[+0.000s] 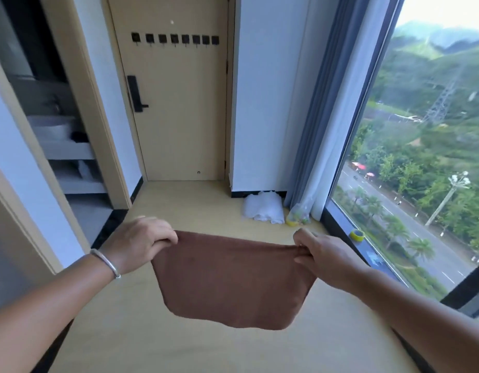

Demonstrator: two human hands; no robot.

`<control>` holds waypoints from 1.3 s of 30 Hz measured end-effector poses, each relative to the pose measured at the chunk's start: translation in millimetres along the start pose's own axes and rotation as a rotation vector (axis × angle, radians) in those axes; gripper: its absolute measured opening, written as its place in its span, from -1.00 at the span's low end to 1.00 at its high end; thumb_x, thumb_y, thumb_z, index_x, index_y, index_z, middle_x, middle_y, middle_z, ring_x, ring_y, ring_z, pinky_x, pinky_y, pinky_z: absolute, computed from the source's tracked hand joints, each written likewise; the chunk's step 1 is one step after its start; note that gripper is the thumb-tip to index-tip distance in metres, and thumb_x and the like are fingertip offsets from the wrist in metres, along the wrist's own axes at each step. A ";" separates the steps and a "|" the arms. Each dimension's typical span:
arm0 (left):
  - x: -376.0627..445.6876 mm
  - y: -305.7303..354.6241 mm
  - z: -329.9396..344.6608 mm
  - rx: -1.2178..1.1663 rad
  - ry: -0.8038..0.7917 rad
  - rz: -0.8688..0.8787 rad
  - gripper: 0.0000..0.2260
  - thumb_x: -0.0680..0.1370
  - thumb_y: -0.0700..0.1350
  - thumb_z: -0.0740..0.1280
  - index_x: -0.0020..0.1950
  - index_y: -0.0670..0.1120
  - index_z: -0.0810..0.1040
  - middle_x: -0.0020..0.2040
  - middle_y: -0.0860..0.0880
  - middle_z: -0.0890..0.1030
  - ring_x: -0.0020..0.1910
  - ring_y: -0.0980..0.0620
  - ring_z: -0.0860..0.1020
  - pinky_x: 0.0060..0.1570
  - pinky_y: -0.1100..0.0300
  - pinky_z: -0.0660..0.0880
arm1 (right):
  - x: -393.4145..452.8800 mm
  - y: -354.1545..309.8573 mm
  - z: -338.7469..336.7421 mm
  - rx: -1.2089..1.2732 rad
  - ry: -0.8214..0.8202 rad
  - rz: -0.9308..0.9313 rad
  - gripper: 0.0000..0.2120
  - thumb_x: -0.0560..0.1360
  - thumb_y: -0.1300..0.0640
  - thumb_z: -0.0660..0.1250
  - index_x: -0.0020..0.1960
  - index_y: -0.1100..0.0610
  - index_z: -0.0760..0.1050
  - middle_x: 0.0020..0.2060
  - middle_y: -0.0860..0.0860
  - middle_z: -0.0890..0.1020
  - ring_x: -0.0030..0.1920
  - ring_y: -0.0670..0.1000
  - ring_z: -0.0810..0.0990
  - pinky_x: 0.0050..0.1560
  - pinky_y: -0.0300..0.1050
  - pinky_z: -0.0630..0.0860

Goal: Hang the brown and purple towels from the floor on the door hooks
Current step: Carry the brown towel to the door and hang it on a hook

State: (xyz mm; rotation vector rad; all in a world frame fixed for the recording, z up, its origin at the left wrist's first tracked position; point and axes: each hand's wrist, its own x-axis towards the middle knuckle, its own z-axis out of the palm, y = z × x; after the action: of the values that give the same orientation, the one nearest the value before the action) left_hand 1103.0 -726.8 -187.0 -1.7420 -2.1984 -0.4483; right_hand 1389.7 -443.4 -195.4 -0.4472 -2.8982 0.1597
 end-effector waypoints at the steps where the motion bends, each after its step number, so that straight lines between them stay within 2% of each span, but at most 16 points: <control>1: 6.2 -3.6 -21.9 0.015 0.010 -0.012 -0.85 0.41 -0.19 0.51 -0.20 0.06 0.64 -0.19 0.23 0.63 -0.22 0.12 0.58 -0.20 0.22 0.46 | 10.1 -7.4 -19.6 -0.030 0.021 -0.021 -0.71 0.51 0.02 0.34 -0.07 -0.04 0.19 -0.28 -0.15 0.41 -0.27 0.01 0.37 -0.28 -0.10 0.23; 5: 18.1 -19.4 -86.5 0.045 0.054 -0.038 -0.85 0.44 -0.22 0.48 -0.18 0.05 0.65 -0.18 0.20 0.64 -0.19 0.09 0.59 -0.18 0.19 0.50 | 47.0 -35.2 -78.5 -0.029 0.102 -0.146 -0.88 0.56 0.12 0.23 -0.02 -0.06 0.31 -0.16 -0.16 0.51 -0.20 -0.01 0.49 -0.22 -0.10 0.42; 7: 20.9 -28.7 -110.8 0.052 0.075 -0.057 -0.84 0.48 -0.23 0.43 -0.15 0.04 0.66 -0.16 0.20 0.63 -0.15 0.10 0.58 -0.16 0.19 0.49 | 64.2 -50.1 -99.6 0.012 0.141 -0.184 -0.85 0.58 0.16 0.17 -0.02 -0.10 0.33 -0.15 -0.20 0.49 -0.21 -0.05 0.49 -0.22 -0.16 0.44; 10: 22.8 -45.5 -144.1 0.079 0.124 -0.087 -0.85 0.51 -0.23 0.39 -0.14 0.02 0.67 -0.14 0.19 0.63 -0.13 0.10 0.57 -0.14 0.20 0.47 | 90.8 -70.7 -125.1 -0.006 0.206 -0.187 -0.83 0.58 0.16 0.16 -0.02 -0.13 0.32 -0.18 -0.19 0.52 -0.23 -0.03 0.52 -0.22 -0.10 0.49; 13: 27.7 -64.4 -169.1 0.121 0.153 -0.130 -0.82 0.54 -0.22 0.33 -0.12 0.04 0.66 -0.11 0.21 0.58 -0.11 0.09 0.56 -0.15 0.19 0.47 | 115.7 -86.0 -143.7 -0.085 0.272 -0.218 -0.80 0.57 0.19 0.13 -0.08 -0.13 0.27 -0.24 -0.16 0.50 -0.30 -0.02 0.49 -0.32 -0.10 0.46; 17: 35.6 -87.7 -193.2 0.202 0.199 -0.128 -0.70 0.53 -0.32 0.27 -0.15 0.06 0.64 0.05 0.17 0.54 -0.01 0.08 0.51 -0.15 0.05 0.51 | 147.5 -106.5 -159.1 -0.108 0.307 -0.286 -0.70 0.53 0.28 0.10 -0.11 -0.15 0.31 -0.16 -0.23 0.49 -0.26 -0.08 0.49 -0.32 -0.31 0.37; 21: 49.6 -113.0 -200.1 0.252 0.229 -0.153 -0.60 0.49 -0.39 0.19 -0.08 0.10 0.61 0.08 0.23 0.53 -0.02 0.13 0.41 -0.15 0.10 0.48 | 189.1 -117.5 -163.8 -0.063 0.295 -0.330 -0.53 0.50 0.35 0.10 0.10 -0.20 0.48 0.07 -0.28 0.52 -0.03 -0.15 0.54 -0.06 -0.21 0.50; 25: 67.1 -142.9 -192.9 0.253 0.232 -0.209 -0.57 0.46 -0.39 0.15 -0.04 0.11 0.61 -0.01 0.26 0.57 -0.10 0.19 0.37 -0.20 0.28 0.30 | 238.0 -116.3 -158.3 -0.040 0.292 -0.351 -0.49 0.51 0.32 0.08 0.23 -0.20 0.47 0.16 -0.26 0.53 0.08 -0.13 0.53 0.05 -0.22 0.48; 27: 79.4 -159.9 -189.6 0.268 0.254 -0.230 -0.60 0.46 -0.36 0.18 -0.07 0.12 0.63 -0.05 0.24 0.61 -0.10 0.15 0.42 -0.16 0.28 0.29 | 267.8 -112.8 -156.0 -0.049 0.282 -0.377 -0.55 0.52 0.26 0.11 0.24 -0.18 0.49 0.17 -0.27 0.54 0.11 -0.16 0.52 0.09 -0.31 0.43; 30: 107.5 -185.8 -187.2 0.307 0.261 -0.235 -0.71 0.46 -0.25 0.29 -0.08 0.13 0.66 -0.08 0.26 0.62 -0.06 0.12 0.44 0.00 0.17 0.32 | 318.3 -101.6 -153.6 -0.045 0.317 -0.413 -0.67 0.52 0.10 0.19 0.20 -0.16 0.54 0.13 -0.28 0.58 0.07 -0.22 0.53 0.07 -0.34 0.42; 32: 127.6 -200.1 -187.5 0.325 0.246 -0.241 -0.85 0.47 -0.11 0.39 -0.09 0.14 0.67 -0.10 0.27 0.60 -0.01 0.17 0.41 0.10 0.13 0.30 | 352.7 -93.1 -153.0 -0.011 0.343 -0.424 -0.74 0.51 0.01 0.26 0.16 -0.14 0.58 0.08 -0.27 0.61 0.02 -0.26 0.54 0.05 -0.37 0.42; 34: 151.6 -216.3 -186.9 0.340 0.225 -0.266 -0.92 0.48 -0.02 0.41 -0.08 0.15 0.66 -0.09 0.27 0.58 0.01 0.21 0.40 0.15 0.13 0.30 | 390.3 -81.9 -153.0 0.020 0.362 -0.435 -0.78 0.51 -0.01 0.32 0.13 -0.13 0.60 0.06 -0.25 0.63 0.03 -0.26 0.54 0.10 -0.32 0.44; 39: 208.6 -255.4 -175.4 0.259 0.268 -0.373 -0.82 0.55 -0.16 0.33 -0.08 0.11 0.64 -0.04 0.24 0.56 -0.02 0.14 0.52 -0.01 0.16 0.45 | 475.6 -60.4 -147.4 0.039 0.412 -0.447 -0.82 0.52 0.12 0.34 0.06 -0.08 0.64 0.02 -0.19 0.66 0.04 -0.12 0.58 0.12 -0.22 0.46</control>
State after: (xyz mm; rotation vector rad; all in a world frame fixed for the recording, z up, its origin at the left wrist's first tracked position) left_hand 815.2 -672.0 44.8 -1.0769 -2.2633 -0.4279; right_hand 960.6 -342.9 43.9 0.1656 -2.5028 0.0452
